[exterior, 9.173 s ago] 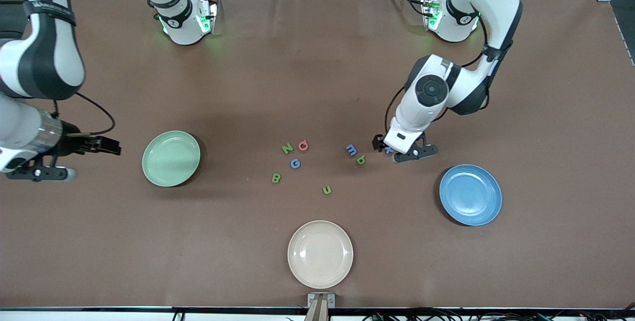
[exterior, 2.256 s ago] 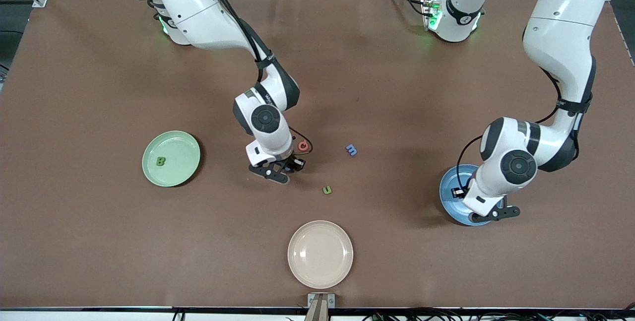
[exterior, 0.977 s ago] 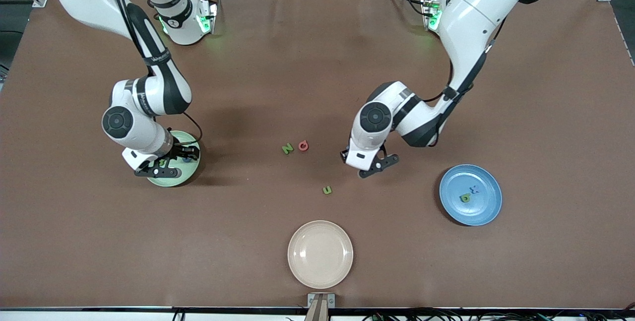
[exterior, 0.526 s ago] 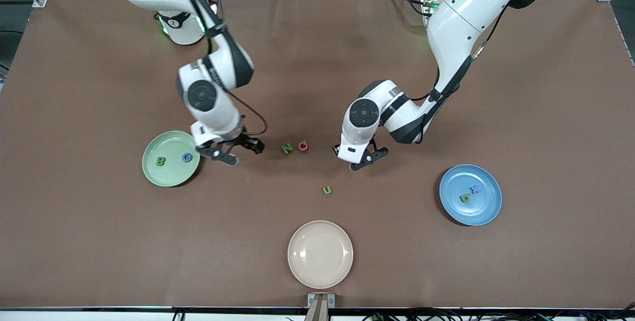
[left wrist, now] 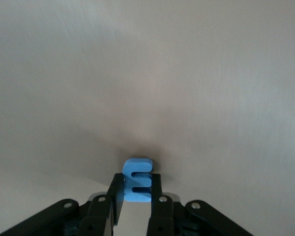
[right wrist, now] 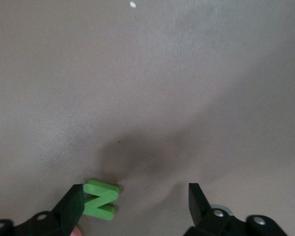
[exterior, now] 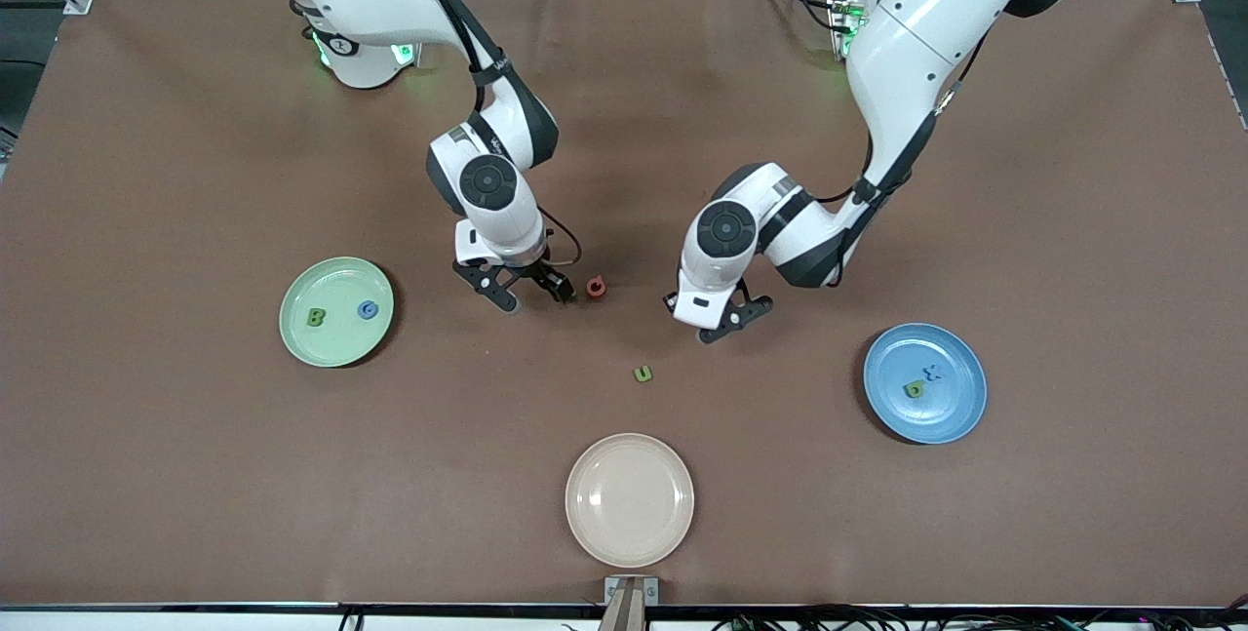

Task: Sort upper and lower case letters into plates
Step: 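Place the E on the blue plate while the right gripper places N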

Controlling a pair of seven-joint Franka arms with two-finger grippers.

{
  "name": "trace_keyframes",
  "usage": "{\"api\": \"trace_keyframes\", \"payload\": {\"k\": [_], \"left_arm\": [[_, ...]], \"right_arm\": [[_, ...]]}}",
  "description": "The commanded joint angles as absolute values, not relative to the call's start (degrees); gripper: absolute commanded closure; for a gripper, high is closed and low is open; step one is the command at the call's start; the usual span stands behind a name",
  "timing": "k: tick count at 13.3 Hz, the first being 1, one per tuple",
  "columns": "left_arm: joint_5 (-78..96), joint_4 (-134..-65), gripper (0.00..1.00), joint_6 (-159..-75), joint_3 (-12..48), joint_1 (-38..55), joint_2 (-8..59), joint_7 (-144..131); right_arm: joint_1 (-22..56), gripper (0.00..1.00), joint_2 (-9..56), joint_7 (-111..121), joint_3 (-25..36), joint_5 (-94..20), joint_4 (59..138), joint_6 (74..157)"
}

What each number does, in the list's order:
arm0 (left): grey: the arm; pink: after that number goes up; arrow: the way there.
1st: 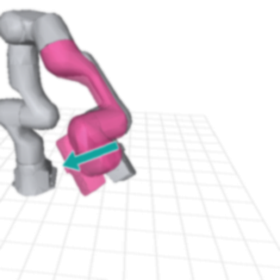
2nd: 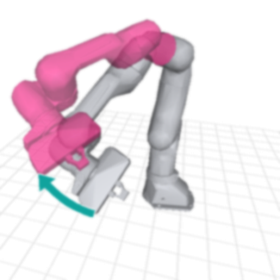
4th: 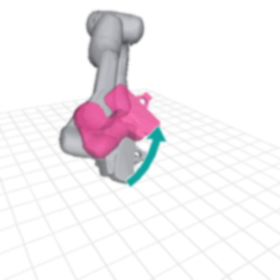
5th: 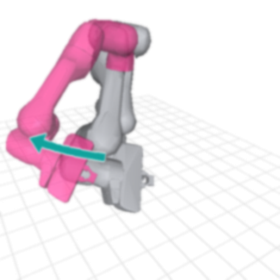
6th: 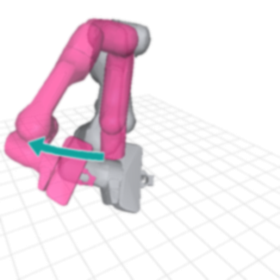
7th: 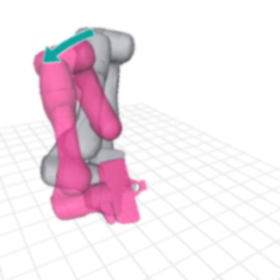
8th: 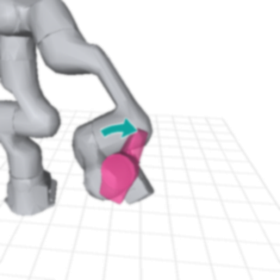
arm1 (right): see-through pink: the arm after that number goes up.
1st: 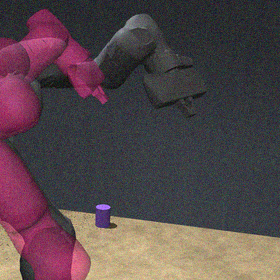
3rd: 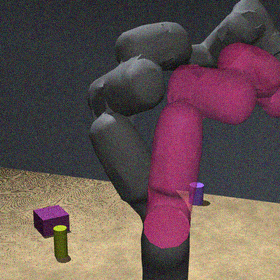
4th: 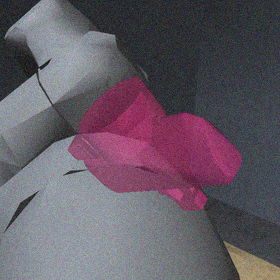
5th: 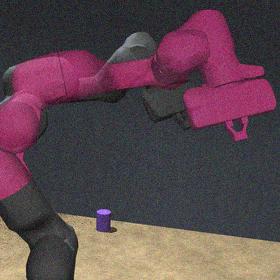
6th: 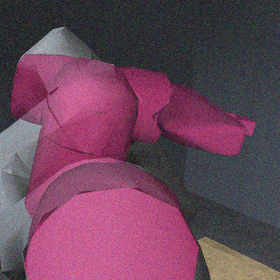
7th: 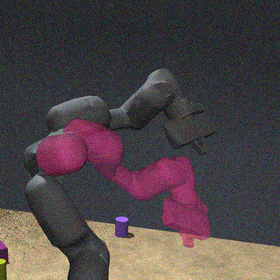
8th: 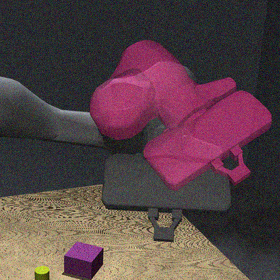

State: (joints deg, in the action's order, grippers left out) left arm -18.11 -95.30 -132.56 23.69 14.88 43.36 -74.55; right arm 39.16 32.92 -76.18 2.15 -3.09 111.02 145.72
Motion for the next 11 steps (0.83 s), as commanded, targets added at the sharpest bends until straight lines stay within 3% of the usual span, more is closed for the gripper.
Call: {"api": "trace_keyframes", "payload": {"k": [1,3,5,6,8,10,11], "left_arm": [[-19.16,-95.27,0.99,-130.43,23.73,10.12,39.91,-67.63],[-19.25,-95.27,0.99,-129.30,23.73,4.95,37.37,-60.33],[-19.25,-95.27,0.99,-127.10,23.73,0.20,36.22,-50.76],[-19.25,-95.36,0.99,-126.22,23.64,-2.26,35.95,-46.36],[-20.55,-95.45,0.97,-125.68,23.64,-7.44,36.21,-37.83],[-23.11,-95.45,0.82,-125.68,23.64,-10.98,37.17,-34.46],[-24.16,-95.45,0.66,-125.68,23.64,-11.33,37.87,-34.37]], "right_arm": [[40.69,0.11,36.55,-81.29,2.81,-2.55,106.01,145.02],[41.31,0.20,37.26,-81.83,2.81,-2.55,105.47,144.84],[41.66,0.42,37.27,-81.48,2.90,-2.37,105.73,144.76],[41.66,0.55,37.27,-81.30,2.90,-1.76,105.91,144.67],[41.49,0.99,37.09,-80.86,2.90,-0.35,106.08,143.18],[39.47,1.00,35.34,-73.69,3.16,-0.18,106.26,137.94],[37.11,1.00,32.90,-70.00,3.16,-0.18,106.17,134.68]]}}
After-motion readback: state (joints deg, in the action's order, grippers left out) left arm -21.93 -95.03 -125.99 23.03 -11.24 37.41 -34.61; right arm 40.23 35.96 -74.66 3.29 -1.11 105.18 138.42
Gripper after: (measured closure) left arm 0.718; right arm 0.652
